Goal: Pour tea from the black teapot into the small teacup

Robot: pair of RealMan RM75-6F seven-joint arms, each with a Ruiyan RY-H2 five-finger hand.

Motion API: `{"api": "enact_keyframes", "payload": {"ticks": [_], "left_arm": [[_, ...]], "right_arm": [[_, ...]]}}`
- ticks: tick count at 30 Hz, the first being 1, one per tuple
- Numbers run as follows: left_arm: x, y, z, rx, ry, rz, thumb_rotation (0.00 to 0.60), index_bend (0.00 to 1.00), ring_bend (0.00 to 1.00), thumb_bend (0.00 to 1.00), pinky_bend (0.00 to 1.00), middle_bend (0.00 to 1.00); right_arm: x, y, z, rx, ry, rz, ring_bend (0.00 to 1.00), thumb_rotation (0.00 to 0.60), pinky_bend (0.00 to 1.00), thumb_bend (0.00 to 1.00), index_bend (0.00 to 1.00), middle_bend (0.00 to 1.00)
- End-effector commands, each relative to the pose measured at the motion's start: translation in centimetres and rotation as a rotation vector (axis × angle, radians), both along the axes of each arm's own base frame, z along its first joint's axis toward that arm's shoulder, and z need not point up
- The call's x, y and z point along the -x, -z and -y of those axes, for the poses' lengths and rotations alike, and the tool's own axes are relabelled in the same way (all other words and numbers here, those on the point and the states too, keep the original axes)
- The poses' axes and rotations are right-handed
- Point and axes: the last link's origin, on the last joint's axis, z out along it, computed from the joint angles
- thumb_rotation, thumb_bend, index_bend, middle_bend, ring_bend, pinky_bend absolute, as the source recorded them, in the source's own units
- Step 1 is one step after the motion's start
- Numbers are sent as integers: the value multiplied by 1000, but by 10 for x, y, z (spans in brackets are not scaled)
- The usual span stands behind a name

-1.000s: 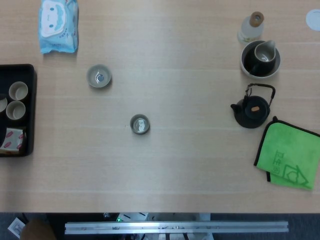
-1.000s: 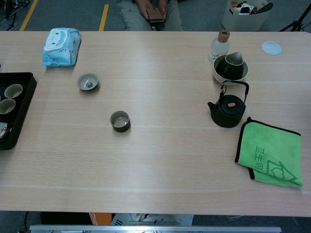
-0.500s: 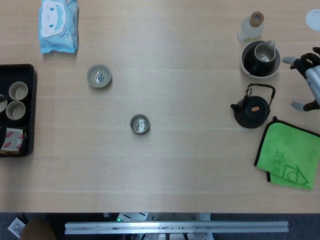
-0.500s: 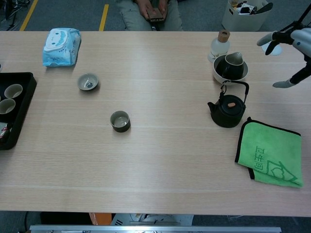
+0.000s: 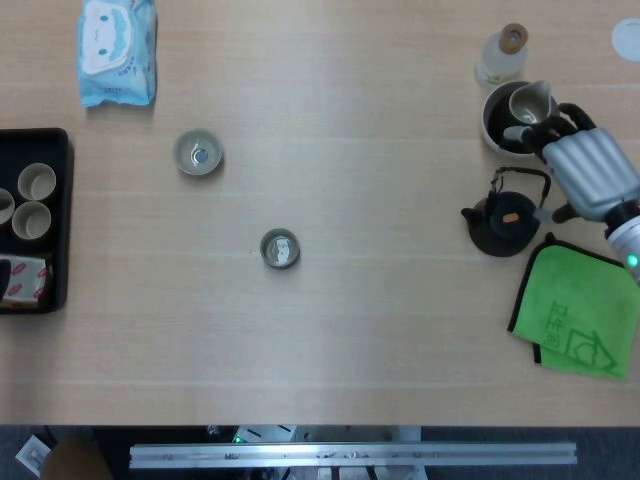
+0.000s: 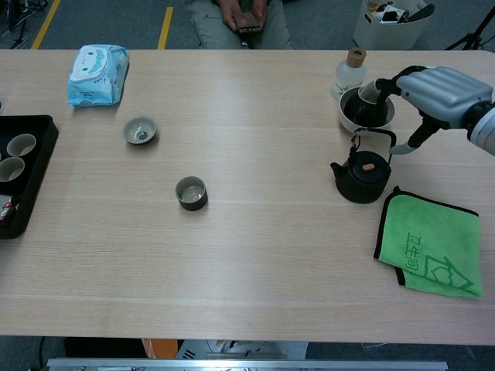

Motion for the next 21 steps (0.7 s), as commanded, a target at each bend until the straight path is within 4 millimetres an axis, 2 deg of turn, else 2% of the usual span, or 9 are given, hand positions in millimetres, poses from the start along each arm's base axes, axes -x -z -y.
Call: {"api": "enact_keyframes", "payload": {"ticks": [1,9,21], "left_arm": [[1,1,0,3,-2,1,600,203,191,392,207,187],[2,2,-1,9,-4,2,600,203,192,392,206,175],[3,3,-4,16,-5,2,600,203,192,392,206,172]], "right_arm": [[1,8,0,-17,1,-14,189,600,93,43,200,377],[2,21,1,-41,4,-29,189,600,93,43,200,377],[4,26,6,-51,19,-26,189,600,93,44,200,377]]}}
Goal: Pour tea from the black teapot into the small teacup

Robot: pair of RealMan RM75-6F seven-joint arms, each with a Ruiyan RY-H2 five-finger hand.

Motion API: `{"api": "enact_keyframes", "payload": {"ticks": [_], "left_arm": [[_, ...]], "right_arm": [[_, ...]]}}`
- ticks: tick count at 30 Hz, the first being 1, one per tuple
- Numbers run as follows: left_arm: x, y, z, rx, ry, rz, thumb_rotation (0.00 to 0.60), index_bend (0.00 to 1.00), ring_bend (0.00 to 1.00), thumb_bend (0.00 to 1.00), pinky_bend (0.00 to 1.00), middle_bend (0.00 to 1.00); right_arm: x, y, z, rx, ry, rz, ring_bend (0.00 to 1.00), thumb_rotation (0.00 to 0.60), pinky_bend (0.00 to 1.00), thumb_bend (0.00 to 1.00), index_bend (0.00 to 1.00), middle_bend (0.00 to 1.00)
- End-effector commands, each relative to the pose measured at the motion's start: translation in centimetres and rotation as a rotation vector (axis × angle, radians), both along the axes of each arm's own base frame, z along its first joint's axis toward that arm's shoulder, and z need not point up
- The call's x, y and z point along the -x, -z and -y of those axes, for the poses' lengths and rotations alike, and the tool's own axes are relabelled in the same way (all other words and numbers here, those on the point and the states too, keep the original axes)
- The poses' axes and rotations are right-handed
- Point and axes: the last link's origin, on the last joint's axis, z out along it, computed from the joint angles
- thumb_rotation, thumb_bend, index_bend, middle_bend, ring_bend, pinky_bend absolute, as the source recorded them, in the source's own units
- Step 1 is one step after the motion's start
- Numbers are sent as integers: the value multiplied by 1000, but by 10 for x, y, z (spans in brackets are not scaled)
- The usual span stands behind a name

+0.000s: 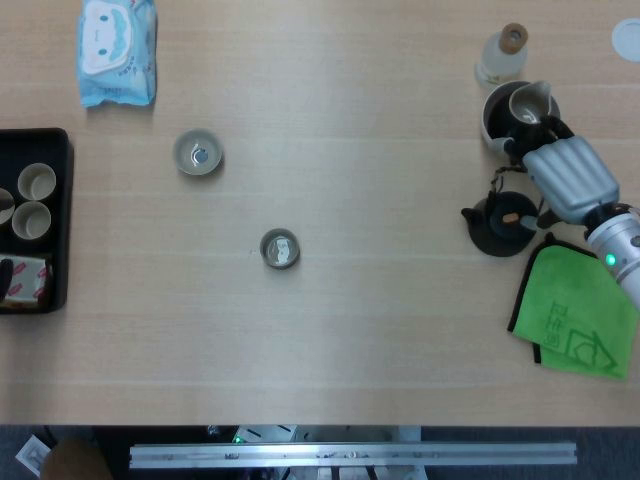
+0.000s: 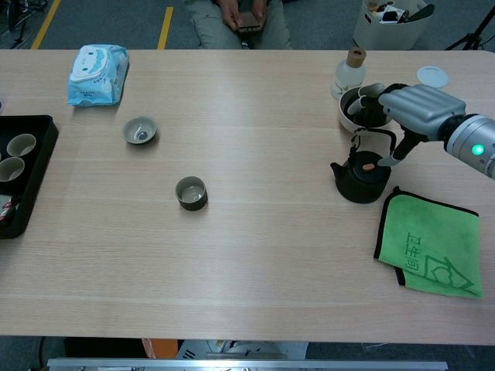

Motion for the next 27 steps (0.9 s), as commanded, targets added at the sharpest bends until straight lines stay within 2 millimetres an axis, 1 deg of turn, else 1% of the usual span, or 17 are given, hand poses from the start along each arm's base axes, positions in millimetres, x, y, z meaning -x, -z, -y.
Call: {"api": "enact_keyframes", "payload": {"ticks": [1,6,10,19,23,27], "left_arm": [[0,1,0,3,-1,-1,600,203,192,392,206,171],[0,1,0,4,-2,-2,600,203,192,392,206,170],[0,0,0,0,1,-1,600,203,192,392,206,169],[0,1,2,6,-1,2,600,203,191,392,206,168],[0,4,4,15,-1,12,600,203,192,392,206,168],[0,7,7,27,-2,22,600,203,191,392,206,167]], "right_arm": [[1,2,0,-12,5,-1,189,600,93,44,200,377],[1,3,-3,-22,15,15,189,600,93,44,200,377],[-1,-5,-11,-14,11,54,189,600,92,44,200,377],[2,-25,-47,-20,7,126,197,600,92,44,200,377],[14,-31,-64,-15,15,113,200,600,92,44,200,377],[23,-32,-77,-11,40,119,200,600,92,44,200,377]]}}
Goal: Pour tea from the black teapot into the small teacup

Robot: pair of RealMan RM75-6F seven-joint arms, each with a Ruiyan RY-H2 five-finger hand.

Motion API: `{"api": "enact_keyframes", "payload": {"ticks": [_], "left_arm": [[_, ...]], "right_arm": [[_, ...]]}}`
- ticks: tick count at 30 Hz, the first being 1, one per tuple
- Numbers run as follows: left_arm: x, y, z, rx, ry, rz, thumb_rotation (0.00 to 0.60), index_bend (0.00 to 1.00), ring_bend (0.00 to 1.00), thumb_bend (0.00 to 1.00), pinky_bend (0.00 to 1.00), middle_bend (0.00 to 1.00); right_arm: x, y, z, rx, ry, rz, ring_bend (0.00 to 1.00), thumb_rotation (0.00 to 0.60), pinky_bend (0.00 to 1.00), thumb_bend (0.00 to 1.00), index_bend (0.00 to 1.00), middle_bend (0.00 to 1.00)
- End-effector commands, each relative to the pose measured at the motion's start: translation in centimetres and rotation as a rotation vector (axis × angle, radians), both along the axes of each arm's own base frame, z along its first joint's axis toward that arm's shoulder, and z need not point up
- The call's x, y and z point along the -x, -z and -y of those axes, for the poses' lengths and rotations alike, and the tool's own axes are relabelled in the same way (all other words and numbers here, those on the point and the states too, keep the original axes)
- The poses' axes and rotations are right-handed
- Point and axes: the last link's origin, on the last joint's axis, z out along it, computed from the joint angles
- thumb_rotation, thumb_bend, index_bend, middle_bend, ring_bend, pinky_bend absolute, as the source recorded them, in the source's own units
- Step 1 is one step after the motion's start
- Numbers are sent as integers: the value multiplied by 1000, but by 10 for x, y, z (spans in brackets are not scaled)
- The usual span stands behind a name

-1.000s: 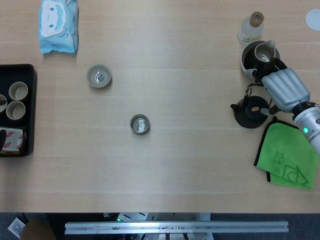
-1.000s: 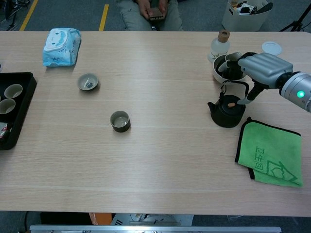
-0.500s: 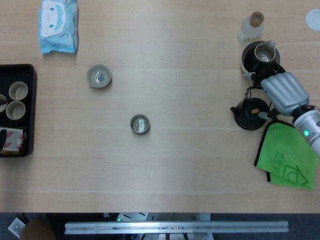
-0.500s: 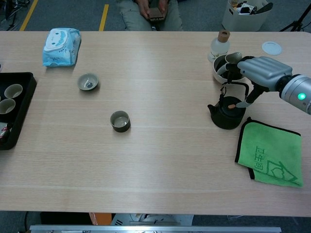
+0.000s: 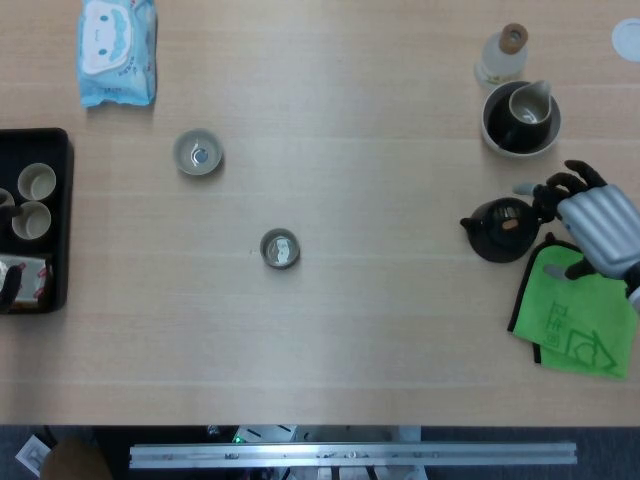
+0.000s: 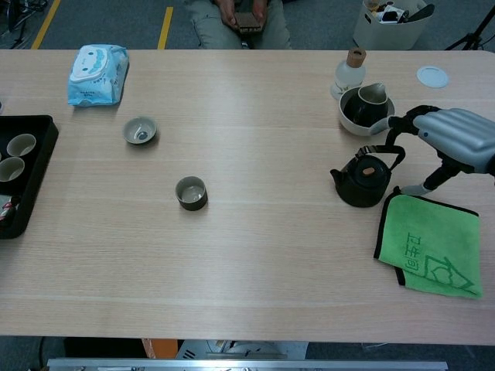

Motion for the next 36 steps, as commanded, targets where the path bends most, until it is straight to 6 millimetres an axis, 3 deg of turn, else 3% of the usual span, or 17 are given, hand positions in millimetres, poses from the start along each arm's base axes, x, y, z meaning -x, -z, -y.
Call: {"api": "enact_keyframes", "payload": {"ticks": [1,13,24,36], "left_arm": [[0,1,1,2,0,3,600,203,192,392,206,167],[0,-5,6,-5,4,8,600,203,192,392,206,166],[3,-8,11,-5,-4,11,600,203,192,392,186,162],[4,-7,11,5,1,11,600,203,192,392,175,162]], "right_arm": [[5,-1,-9,5,15,13,200,600,92,44,200,377],[-5,9,-5,-10,-13,46,280,600,95,46,200,289],[-11,17,-12,-37,-34,12,401,600,95,51,308,377],[-5,30,-21,-67,-11,-6,407,600,95,52,322,388]]}}
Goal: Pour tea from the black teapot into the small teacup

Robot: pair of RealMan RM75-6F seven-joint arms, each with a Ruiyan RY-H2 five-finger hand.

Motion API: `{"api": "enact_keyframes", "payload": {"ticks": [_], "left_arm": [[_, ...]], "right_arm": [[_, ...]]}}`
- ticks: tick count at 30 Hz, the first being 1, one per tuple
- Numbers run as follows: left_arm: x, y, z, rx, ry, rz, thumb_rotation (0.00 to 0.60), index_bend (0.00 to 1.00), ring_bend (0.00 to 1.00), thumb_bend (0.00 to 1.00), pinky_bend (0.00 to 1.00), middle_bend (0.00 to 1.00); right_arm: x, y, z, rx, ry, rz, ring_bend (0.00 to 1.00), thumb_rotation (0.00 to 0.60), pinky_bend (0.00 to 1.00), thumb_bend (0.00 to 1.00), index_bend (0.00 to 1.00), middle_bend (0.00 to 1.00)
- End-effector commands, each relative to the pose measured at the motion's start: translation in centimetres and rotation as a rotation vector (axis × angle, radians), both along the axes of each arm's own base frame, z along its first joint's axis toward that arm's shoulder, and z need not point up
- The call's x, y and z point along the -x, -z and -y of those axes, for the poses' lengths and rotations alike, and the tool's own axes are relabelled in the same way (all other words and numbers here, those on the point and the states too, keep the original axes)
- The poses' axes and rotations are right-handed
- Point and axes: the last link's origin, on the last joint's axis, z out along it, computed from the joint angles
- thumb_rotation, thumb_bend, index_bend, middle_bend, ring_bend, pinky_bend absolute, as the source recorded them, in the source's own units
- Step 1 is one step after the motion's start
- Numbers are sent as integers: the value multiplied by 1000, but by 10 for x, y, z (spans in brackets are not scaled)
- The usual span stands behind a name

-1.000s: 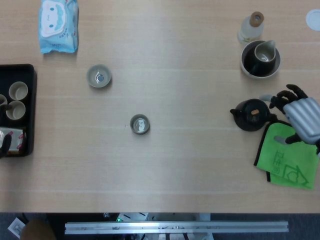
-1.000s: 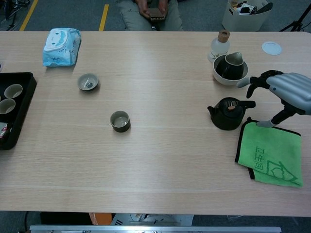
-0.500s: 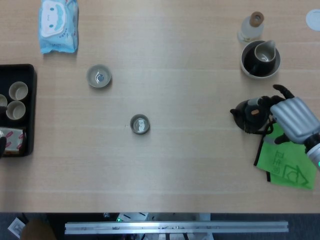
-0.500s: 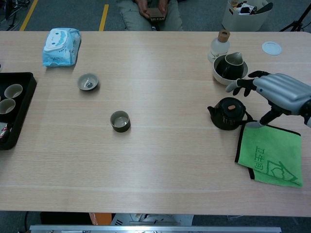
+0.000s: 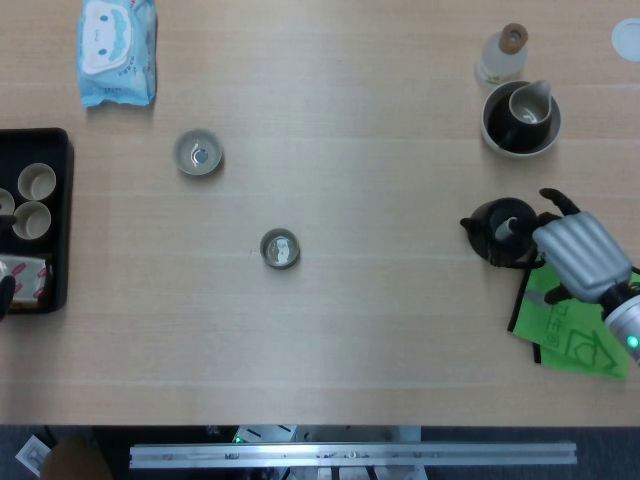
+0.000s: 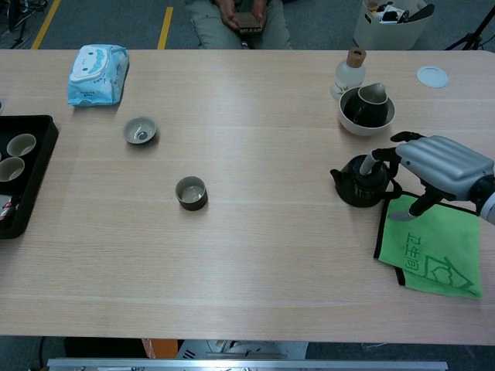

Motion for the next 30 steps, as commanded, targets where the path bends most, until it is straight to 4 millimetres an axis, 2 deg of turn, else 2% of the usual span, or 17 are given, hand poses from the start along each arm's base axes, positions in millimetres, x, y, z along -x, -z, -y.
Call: {"api": "enact_keyframes", "payload": {"ticks": [1,30], "left_arm": [[0,0,1,1,-2,0,600,203,192,392,174,162],[7,0,6,8,-14,13,600,203,191,392,163,162]], "right_arm": [[1,2,-1,-4,4,-2,408,600,95,52,323,389],[8,19,-20,-67,-8,-58,407,600,95,59,345,409]]}}
